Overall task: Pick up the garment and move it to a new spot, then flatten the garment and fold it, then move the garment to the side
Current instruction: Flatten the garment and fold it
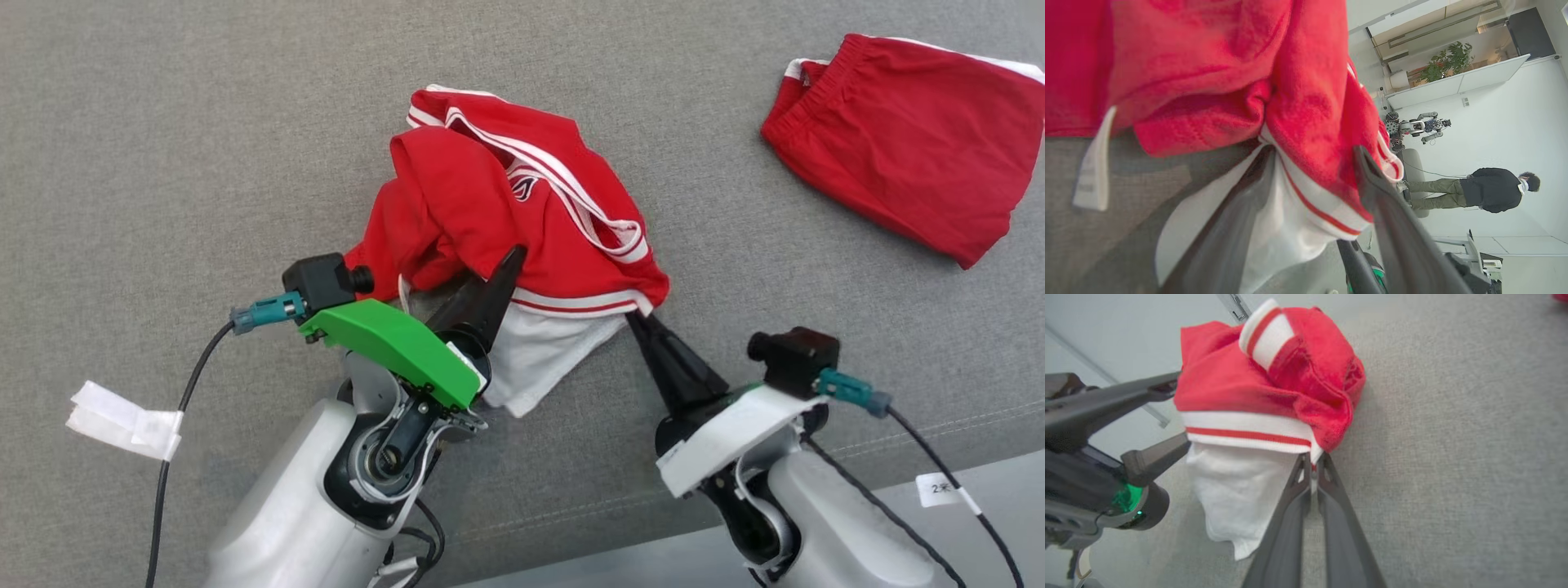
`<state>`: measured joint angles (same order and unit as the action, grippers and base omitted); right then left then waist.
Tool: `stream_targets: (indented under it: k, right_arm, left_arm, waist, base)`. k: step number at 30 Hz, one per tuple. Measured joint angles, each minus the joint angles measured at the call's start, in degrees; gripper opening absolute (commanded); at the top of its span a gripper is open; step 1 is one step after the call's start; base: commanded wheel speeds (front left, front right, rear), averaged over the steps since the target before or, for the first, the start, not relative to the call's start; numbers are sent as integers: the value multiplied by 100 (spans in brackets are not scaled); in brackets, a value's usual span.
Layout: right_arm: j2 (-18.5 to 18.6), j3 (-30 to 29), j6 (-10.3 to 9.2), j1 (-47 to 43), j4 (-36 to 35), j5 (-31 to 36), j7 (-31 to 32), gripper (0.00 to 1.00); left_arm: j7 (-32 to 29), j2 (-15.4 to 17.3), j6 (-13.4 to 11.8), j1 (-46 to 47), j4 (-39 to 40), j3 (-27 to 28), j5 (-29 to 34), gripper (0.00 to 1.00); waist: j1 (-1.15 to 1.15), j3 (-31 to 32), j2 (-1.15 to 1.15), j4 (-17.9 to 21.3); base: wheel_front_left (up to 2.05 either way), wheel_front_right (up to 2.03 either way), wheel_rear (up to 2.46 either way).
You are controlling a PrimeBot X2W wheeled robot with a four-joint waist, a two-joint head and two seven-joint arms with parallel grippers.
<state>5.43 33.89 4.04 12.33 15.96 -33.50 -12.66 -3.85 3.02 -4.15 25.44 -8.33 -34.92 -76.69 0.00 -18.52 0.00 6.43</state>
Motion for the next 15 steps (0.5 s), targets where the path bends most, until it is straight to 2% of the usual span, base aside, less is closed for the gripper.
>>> stream_targets:
  k: [5,9,15]
  right_arm:
    - [179,-537,53,7,-505,-364,-49,0]
    - [350,-872,162,204,-1318,-899,-38,0]
    - [609,-1259,201,522,-2193,-1555,304,0]
  left_arm:
    - [73,9,-48,-208,-55,104,-22,100]
    - [114,7,-48,-318,-101,130,-80,100]
    - [147,0,-48,-368,-146,82,-122,100]
  waist:
    - [0,36,0,26]
    - [0,115,0,44]
    - [0,190,0,-55]
  base:
    - [0,0,0]
    - [0,0,0]
    - [0,0,0]
